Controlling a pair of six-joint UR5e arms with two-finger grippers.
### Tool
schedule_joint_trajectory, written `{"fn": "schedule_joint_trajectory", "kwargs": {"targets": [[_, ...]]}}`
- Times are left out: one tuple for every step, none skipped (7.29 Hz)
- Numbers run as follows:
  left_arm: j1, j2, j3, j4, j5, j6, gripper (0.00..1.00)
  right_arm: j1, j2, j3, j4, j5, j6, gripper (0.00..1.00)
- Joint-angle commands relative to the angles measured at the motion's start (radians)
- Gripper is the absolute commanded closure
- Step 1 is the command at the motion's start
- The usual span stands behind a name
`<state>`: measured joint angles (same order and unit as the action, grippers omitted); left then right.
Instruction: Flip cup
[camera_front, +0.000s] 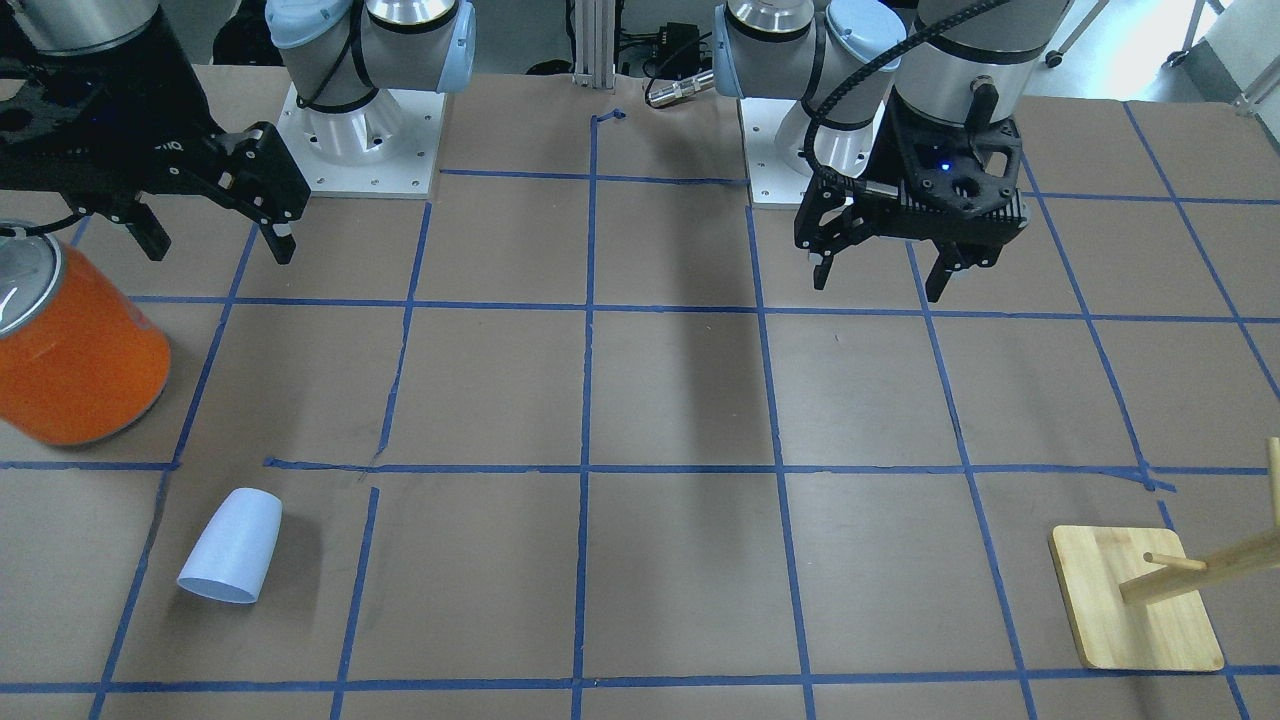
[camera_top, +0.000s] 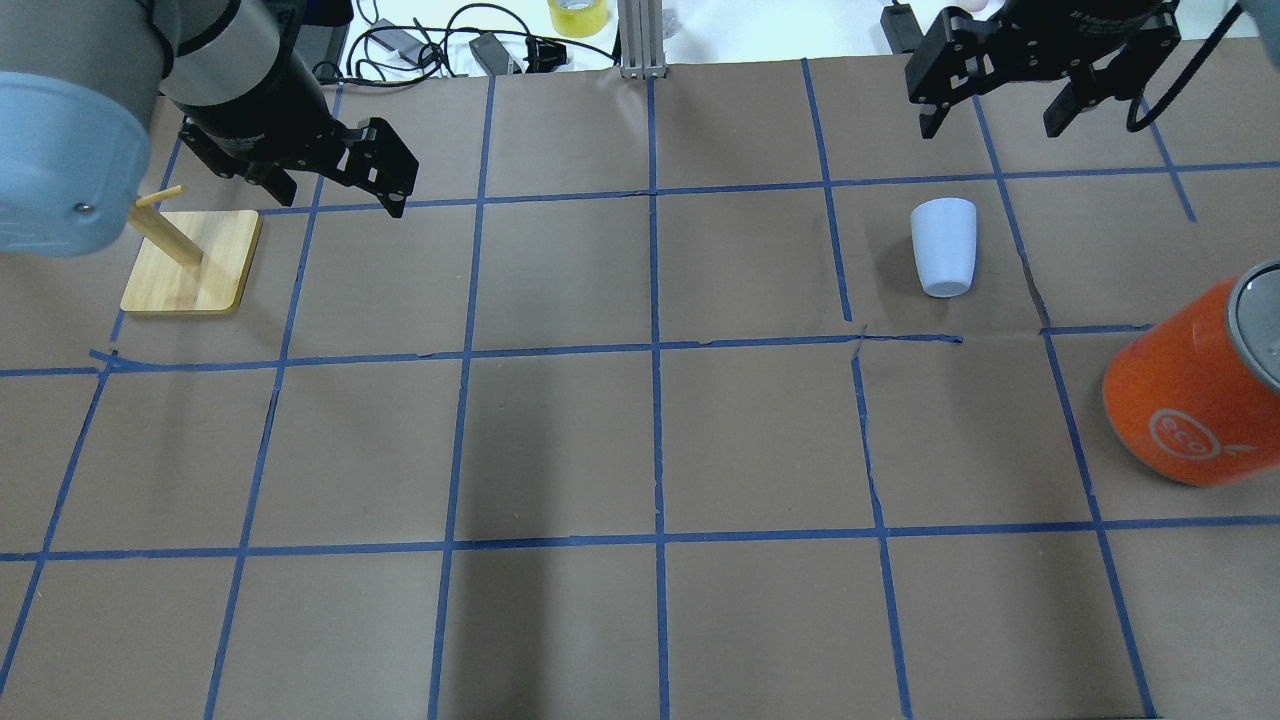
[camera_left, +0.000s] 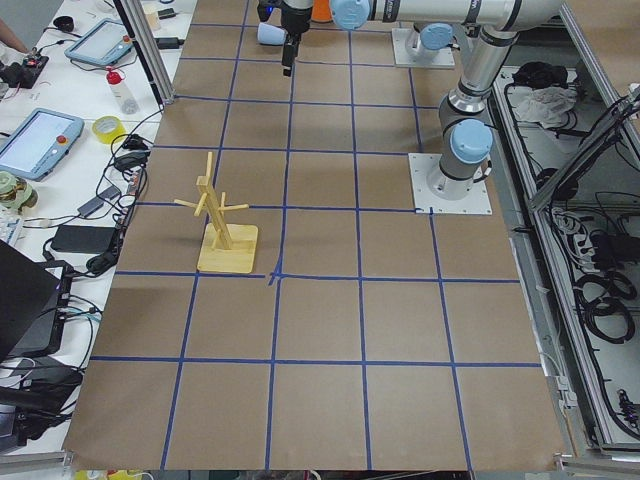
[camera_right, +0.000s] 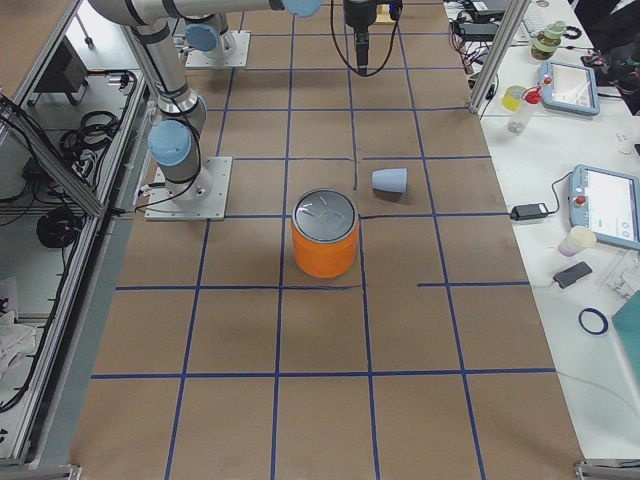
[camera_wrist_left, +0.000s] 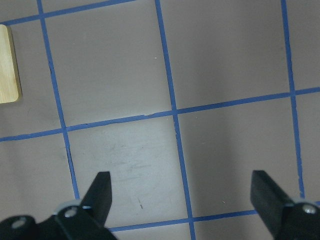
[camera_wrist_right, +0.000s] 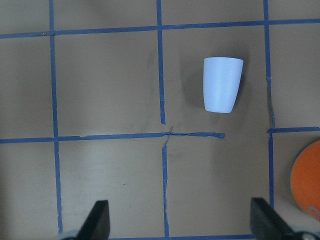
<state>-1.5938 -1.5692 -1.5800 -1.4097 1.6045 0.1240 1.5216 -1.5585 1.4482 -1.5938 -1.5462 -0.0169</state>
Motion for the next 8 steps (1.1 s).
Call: {"fn": "schedule_joint_trajectory", "kwargs": {"targets": [[0.0,0.0,0.0,0.0,0.0,0.0,0.0,0.0,-0.002,0.004,0.0,0.0,0.0,0.0],[0.0,0.0,0.0,0.0,0.0,0.0,0.0,0.0,-0.002,0.006,0.0,0.0,-0.002,0.0],[0.0,0.0,0.0,0.0,0.0,-0.001,0.0,0.0,-0.005,0.009,0.003,-0.002,0.0,0.0],[0.0,0.0,0.0,0.0,0.0,-0.001,0.0,-0.001,-0.005,0.012,0.003,-0.002,-0.002,0.0],[0.0,0.0,0.0,0.0,0.0,-0.001,0.0,-0.001,-0.006,0.012,0.003,-0.005,-0.002,0.0],[0.0,0.0,0.0,0.0,0.0,-0.001,0.0,-0.001,-0.006,0.014,0.005,-0.009,-0.002,0.0],[0.0,0.0,0.0,0.0,0.0,-0.001,0.0,-0.003,-0.006,0.014,0.005,-0.012,-0.002,0.0],[-0.002,0.0,-0.005,0.003,0.0,-0.001,0.0,-0.004,-0.006,0.017,0.005,-0.012,-0.003,0.0]]}}
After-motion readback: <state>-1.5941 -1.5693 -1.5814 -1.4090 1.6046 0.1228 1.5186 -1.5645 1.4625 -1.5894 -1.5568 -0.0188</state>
